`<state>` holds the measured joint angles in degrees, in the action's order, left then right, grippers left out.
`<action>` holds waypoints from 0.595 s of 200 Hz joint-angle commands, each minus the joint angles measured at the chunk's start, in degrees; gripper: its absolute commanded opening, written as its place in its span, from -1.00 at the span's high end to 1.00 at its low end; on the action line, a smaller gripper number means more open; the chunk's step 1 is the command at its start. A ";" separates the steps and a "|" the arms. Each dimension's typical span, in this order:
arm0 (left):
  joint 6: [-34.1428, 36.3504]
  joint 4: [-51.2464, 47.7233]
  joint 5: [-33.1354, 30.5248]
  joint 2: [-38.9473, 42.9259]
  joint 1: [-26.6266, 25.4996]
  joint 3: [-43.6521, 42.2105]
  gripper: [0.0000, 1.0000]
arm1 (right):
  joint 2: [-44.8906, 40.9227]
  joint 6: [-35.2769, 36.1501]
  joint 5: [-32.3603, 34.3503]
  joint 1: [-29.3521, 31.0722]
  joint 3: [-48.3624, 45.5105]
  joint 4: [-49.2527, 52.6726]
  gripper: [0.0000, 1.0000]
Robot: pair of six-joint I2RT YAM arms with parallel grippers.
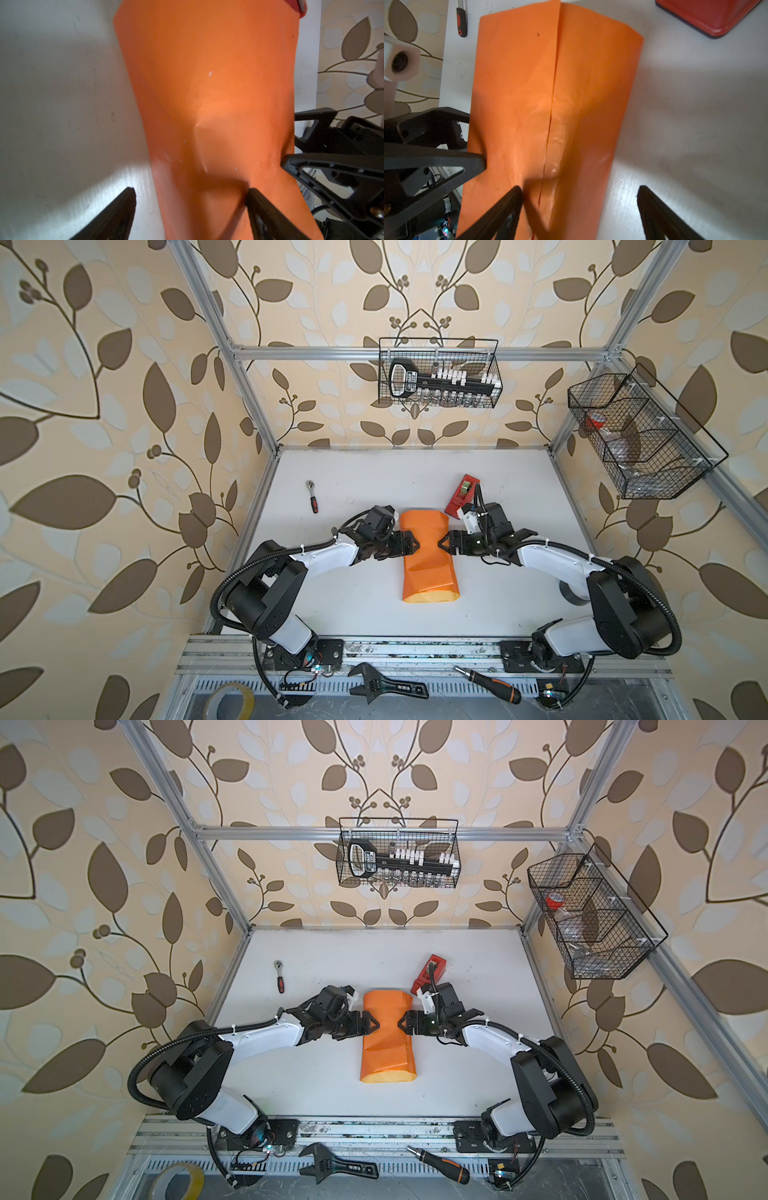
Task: Wrap the gift box in paper
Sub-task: 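Move the right gripper to the red tape dispenser while the left holds the seam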
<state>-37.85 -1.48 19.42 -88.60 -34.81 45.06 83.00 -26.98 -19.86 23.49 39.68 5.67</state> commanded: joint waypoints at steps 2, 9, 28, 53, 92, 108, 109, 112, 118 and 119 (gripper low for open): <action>-0.09 -3.08 1.96 2.25 -0.09 1.57 -0.72 | 0.84 0.70 1.30 0.25 -3.53 0.86 -0.73; -0.59 -2.64 2.51 2.69 0.11 1.61 -0.72 | 0.85 0.70 1.18 0.25 -3.89 0.67 -0.73; -2.13 -1.00 4.02 3.01 1.00 1.39 -0.73 | 0.74 0.55 1.22 0.25 -4.66 0.14 -0.73; -1.51 -1.85 4.66 1.80 1.39 2.54 -0.73 | 0.66 0.44 0.92 0.20 -4.77 -0.05 -0.72; 1.81 -6.27 2.79 -0.61 1.34 3.87 -0.72 | 0.84 0.77 0.83 0.16 -4.45 0.01 -0.72; 2.56 -7.47 2.04 -1.91 1.32 3.83 -0.72 | 0.94 0.79 0.70 0.17 -4.11 0.12 -0.71; 2.58 -7.48 1.99 -2.01 1.32 3.78 -0.72 | 0.94 0.79 0.70 0.16 -4.10 0.13 -0.71; 2.64 -7.61 1.94 -2.25 1.34 3.66 -0.72 | 0.86 0.79 0.67 0.16 -4.04 0.08 -0.72; 2.71 -7.87 1.87 -2.72 1.33 3.55 -0.72 | 0.79 0.79 0.74 0.16 -3.92 0.20 -0.71; 2.74 -7.90 1.86 -2.72 1.37 3.50 -0.72 | 0.73 0.79 0.72 0.16 -3.87 0.21 -0.71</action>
<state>-37.60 -6.13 22.13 -89.60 -34.02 47.29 82.56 -27.38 -20.60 23.46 37.17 0.84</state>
